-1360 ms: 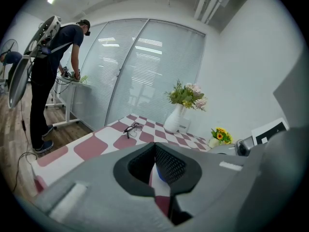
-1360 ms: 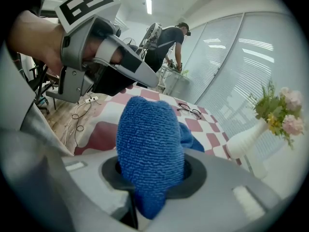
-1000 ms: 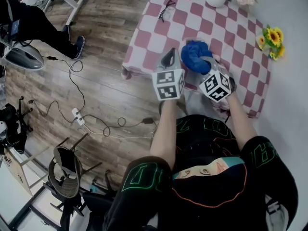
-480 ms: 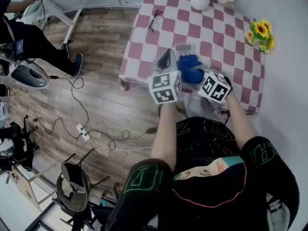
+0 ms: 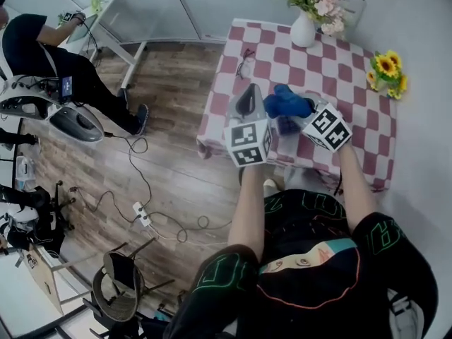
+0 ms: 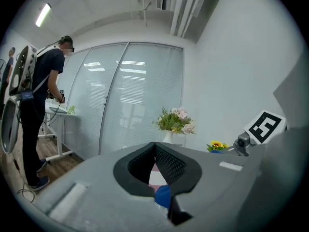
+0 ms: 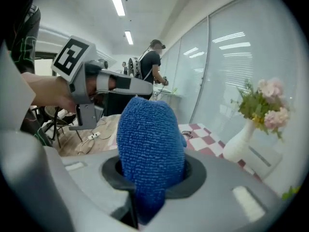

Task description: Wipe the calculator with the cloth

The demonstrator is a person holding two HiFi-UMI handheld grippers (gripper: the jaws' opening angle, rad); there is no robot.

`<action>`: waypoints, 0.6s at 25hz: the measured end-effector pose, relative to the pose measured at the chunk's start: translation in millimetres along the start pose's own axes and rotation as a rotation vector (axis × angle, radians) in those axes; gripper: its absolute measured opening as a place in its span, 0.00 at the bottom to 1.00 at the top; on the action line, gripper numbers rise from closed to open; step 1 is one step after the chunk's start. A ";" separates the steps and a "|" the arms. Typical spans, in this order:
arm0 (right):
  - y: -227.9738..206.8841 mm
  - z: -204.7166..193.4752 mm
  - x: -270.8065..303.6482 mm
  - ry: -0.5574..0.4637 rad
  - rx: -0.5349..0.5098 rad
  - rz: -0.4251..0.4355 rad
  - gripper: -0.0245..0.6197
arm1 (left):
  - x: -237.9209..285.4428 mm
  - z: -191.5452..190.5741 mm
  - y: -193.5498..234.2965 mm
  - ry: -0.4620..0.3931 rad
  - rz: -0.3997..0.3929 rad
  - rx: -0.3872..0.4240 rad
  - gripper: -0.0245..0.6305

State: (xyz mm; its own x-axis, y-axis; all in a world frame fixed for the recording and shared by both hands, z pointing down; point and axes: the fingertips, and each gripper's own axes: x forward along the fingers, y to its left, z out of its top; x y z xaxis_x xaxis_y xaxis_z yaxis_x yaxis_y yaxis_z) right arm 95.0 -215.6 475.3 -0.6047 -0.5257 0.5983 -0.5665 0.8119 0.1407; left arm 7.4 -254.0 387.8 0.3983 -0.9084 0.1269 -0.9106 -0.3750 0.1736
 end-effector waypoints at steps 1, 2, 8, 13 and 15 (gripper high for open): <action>-9.7 10.0 -1.4 -0.025 0.013 -0.030 0.22 | 0.2 8.7 1.7 -0.016 0.005 0.012 0.05; -20.1 21.3 -2.4 -0.054 0.033 -0.060 0.22 | 1.0 18.4 4.0 -0.035 0.009 0.025 0.05; -89.5 70.3 -16.7 -0.154 0.190 -0.284 0.22 | 5.3 82.8 23.0 -0.156 0.063 0.096 0.05; -138.0 109.3 -45.4 -0.330 0.374 -0.390 0.22 | 21.3 122.5 40.4 -0.223 0.131 0.074 0.05; -144.0 125.8 -60.9 -0.425 0.427 -0.427 0.22 | 23.0 128.3 41.9 -0.232 0.155 0.051 0.05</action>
State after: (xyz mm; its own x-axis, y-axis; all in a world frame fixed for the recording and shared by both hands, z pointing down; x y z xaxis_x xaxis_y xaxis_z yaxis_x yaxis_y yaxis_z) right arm 142.9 -332.4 319.4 -0.3983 -0.8972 0.1908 -0.9172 0.3906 -0.0781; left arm -35.7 -314.3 272.7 0.2230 -0.9716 -0.0795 -0.9655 -0.2314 0.1197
